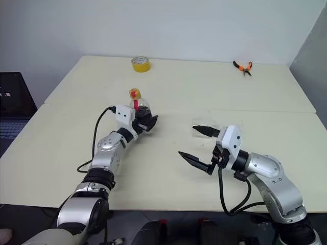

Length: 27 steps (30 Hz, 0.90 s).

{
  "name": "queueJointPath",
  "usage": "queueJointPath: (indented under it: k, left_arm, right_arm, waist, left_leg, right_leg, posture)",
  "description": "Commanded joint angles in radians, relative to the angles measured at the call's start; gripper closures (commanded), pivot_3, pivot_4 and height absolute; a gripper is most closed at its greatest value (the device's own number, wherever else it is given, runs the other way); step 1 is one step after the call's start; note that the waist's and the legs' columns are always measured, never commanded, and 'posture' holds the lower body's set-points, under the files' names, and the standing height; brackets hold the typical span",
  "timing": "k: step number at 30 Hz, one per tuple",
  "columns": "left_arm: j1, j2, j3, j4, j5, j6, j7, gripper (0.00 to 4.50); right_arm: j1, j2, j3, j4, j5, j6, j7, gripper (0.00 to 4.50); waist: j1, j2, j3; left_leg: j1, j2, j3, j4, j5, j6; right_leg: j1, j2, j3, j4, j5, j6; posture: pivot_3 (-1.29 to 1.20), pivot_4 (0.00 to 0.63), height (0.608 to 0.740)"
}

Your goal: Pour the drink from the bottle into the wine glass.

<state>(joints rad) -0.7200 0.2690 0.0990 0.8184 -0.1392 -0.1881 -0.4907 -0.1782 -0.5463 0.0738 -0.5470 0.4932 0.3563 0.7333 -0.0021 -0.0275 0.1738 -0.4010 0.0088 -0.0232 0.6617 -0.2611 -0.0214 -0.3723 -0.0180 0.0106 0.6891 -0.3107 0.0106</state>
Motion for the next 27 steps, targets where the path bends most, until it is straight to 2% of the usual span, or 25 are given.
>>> queueJointPath:
  k: [1,3,4,6,9,14,19,27]
  left_arm:
    - [-0.029,-0.008,0.012,0.007,-0.01,-0.035,-0.008,0.04]
    - [-0.033,-0.01,0.014,0.012,-0.013,-0.039,-0.014,0.04]
    - [-0.034,-0.01,0.016,0.013,-0.015,-0.04,-0.016,0.21]
    - [-0.032,-0.01,0.022,0.007,-0.023,-0.037,-0.023,0.64]
    - [-0.021,-0.007,0.027,-0.016,-0.029,-0.027,-0.033,1.53]
    - [0.01,-0.002,0.022,-0.076,-0.033,-0.024,-0.055,2.45]
    - [0.089,0.002,-0.001,-0.262,-0.061,0.049,-0.124,2.61]
    - [0.292,0.043,-0.149,-0.758,-0.204,0.378,-0.344,2.66]
  right_arm:
    - [-0.016,0.003,-0.003,-0.046,0.006,0.003,-0.008,0.0]
    - [-0.016,0.004,-0.003,-0.048,0.006,0.006,-0.009,0.0]
    - [-0.017,0.004,-0.003,-0.048,0.006,0.007,-0.01,0.0]
    - [-0.018,0.003,-0.003,-0.048,0.006,0.008,-0.012,0.0]
    - [-0.022,0.004,-0.005,-0.047,0.006,0.008,-0.015,0.0]
    - [-0.021,0.005,-0.007,-0.049,0.005,0.005,-0.02,0.0]
    - [-0.003,0.006,-0.039,-0.074,0.025,0.018,-0.046,0.0]
    - [0.166,-0.048,-0.112,-0.162,-0.028,-0.031,-0.05,0.0]
  waist:
    - [0.0,0.0,0.0]
    - [0.0,0.0,0.0]
    - [0.0,0.0,0.0]
    - [0.0,0.0,0.0]
    - [0.0,0.0,0.0]
    - [0.0,0.0,0.0]
    - [0.0,0.0,0.0]
    - [0.001,0.0,0.0]
  left_leg:
    - [0.0,0.0,0.0,0.0,0.0,0.0]
    - [0.0,0.0,0.0,0.0,0.0,0.0]
    - [0.0,0.0,0.0,0.0,0.0,0.0]
    - [0.0,0.0,0.0,0.0,0.0,0.0]
    - [0.0,0.0,0.0,0.0,0.0,0.0]
    - [0.0,0.0,0.0,0.0,0.0,0.0]
    - [-0.001,0.0,0.0,0.0,0.0,0.0]
    - [-0.001,0.0,0.0,0.0,0.0,-0.001]
  right_leg:
    - [0.0,0.0,0.0,0.0,0.0,0.0]
    - [0.0,0.0,0.0,0.0,0.0,0.0]
    - [0.0,0.0,0.0,0.0,0.0,0.0]
    - [0.0,0.0,0.0,0.0,0.0,0.0]
    - [0.0,0.0,0.0,0.0,0.0,0.0]
    - [0.0,0.0,0.0,0.0,0.0,0.0]
    - [-0.001,0.0,0.0,0.0,0.0,0.0]
    - [0.0,0.0,0.0,0.0,0.0,0.0]
  posture:
    - [0.0,0.15,0.74]
    - [0.0,0.15,0.74]
    - [0.0,0.15,0.74]
    - [0.0,0.15,0.74]
    - [0.0,0.15,0.74]
    - [0.0,0.15,0.74]
    - [0.0,0.15,0.74]
    - [0.0,0.15,0.74]
